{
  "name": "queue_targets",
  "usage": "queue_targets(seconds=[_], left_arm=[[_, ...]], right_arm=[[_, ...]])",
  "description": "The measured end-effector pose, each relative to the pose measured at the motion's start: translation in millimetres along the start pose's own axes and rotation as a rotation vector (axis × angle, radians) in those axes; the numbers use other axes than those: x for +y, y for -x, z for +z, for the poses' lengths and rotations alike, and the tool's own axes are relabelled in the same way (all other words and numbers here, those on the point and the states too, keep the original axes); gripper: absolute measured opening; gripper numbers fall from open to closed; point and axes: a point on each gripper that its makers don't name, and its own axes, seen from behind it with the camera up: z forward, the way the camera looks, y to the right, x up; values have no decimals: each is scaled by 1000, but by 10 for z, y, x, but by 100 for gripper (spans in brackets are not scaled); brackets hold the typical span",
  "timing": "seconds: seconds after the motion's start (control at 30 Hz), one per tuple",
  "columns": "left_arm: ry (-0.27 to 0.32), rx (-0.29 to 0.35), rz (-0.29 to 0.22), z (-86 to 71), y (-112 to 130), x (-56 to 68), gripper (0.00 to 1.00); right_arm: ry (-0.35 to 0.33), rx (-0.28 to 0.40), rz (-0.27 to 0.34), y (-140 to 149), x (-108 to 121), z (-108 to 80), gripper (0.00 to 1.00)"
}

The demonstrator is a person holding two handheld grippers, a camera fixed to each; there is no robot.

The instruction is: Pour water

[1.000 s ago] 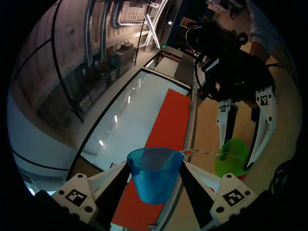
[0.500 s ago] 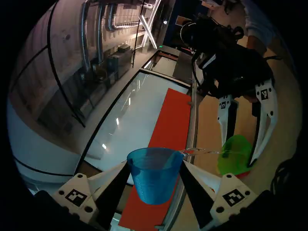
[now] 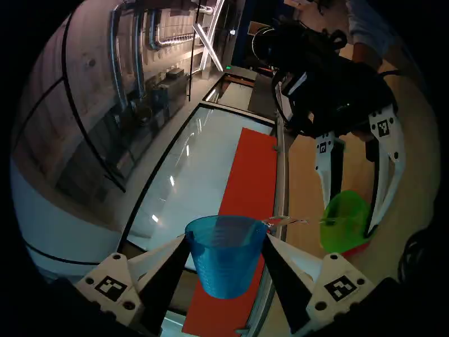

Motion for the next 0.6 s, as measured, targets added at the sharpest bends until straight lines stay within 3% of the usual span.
queue_targets(seconds=[0.6], left_arm=[[-17, 4, 124, 18, -49, -80, 86]], right_arm=[[1, 6, -3, -41, 0, 2, 89]])
